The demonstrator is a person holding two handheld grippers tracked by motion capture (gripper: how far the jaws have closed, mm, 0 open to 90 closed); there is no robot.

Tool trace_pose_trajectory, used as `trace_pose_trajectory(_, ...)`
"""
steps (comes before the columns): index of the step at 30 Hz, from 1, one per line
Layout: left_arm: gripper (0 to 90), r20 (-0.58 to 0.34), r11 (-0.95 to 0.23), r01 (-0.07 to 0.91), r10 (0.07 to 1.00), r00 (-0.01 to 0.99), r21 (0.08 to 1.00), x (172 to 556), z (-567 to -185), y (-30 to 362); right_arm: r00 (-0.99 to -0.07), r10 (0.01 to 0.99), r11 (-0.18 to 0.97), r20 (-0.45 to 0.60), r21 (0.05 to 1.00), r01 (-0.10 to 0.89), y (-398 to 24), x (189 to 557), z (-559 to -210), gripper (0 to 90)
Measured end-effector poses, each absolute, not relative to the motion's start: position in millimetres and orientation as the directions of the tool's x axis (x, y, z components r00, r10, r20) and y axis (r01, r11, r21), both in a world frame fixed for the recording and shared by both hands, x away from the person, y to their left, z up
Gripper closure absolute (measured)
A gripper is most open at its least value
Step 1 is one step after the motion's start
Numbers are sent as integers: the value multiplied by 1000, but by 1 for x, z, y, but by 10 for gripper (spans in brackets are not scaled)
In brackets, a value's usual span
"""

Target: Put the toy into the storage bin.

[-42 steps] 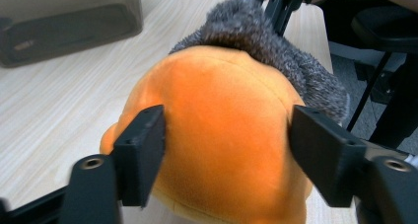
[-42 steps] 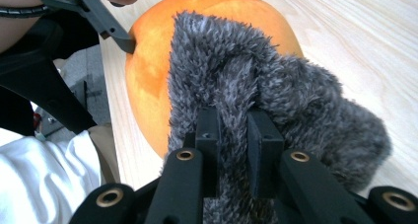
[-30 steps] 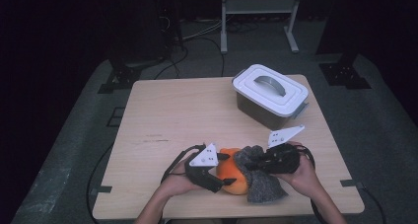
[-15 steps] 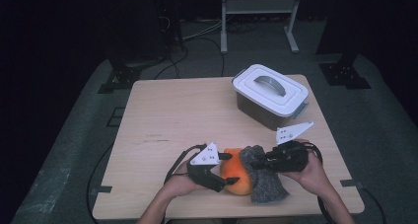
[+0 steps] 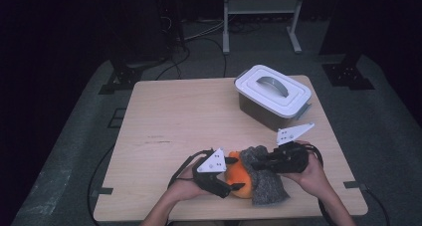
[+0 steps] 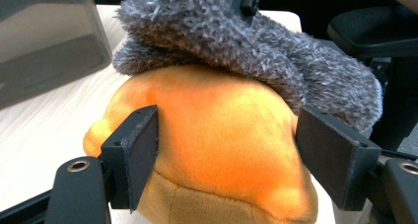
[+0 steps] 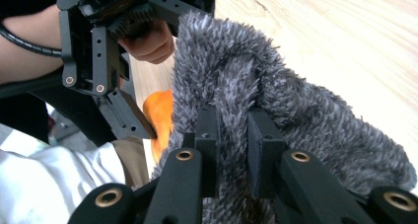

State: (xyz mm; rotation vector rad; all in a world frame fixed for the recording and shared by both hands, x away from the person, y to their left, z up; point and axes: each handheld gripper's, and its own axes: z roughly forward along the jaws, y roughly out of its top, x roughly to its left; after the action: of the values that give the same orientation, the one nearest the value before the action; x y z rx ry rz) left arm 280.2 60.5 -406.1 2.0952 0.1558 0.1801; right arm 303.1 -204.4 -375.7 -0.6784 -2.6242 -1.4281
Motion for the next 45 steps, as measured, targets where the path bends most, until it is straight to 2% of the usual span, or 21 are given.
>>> trace_pose_trajectory(3, 216, 61, -504, 41, 186, 981, 862, 281, -401, 61, -896, 331, 464, 296, 776, 428, -204, 305, -381, 769)
trace_pose_trajectory(6, 117, 46, -486, 86, 254, 966, 870, 285, -399, 61, -898, 306, 476, 315, 766, 431, -198, 302, -383, 769)
trace_pose_trajectory(7, 113, 39, -489, 91, 251, 967, 868, 286, -402, 61, -902, 291, 483, 320, 764, 427, -196, 301, -383, 768)
trace_pose_trajectory(13, 204, 48, -490, 69, 222, 974, 869, 281, -405, 58, -922, 295, 489, 249, 790, 370, -190, 295, -371, 768)
trace_pose_trajectory(20, 209, 74, -511, 34, 189, 979, 859, 278, -405, 57, -922, 295, 489, 251, 790, 371, -189, 296, -373, 769)
trace_pose_trajectory(27, 212, 37, -538, 75, 194, 980, 840, 289, -407, 74, -899, 330, 490, 288, 762, 424, -200, 304, -388, 767)
trace_pose_trajectory(32, 165, 32, -480, 76, 213, 977, 874, 288, -400, 73, -899, 337, 482, 278, 770, 419, -195, 304, -391, 763)
trace_pose_trajectory(36, 244, 93, -533, 22, 188, 978, 846, 284, -405, 69, -911, 317, 488, 263, 779, 394, -185, 300, -391, 763)
trace_pose_trajectory(45, 267, -3, -526, 135, 243, 970, 839, 304, -413, 95, -893, 350, 489, 284, 757, 433, -189, 307, -405, 761)
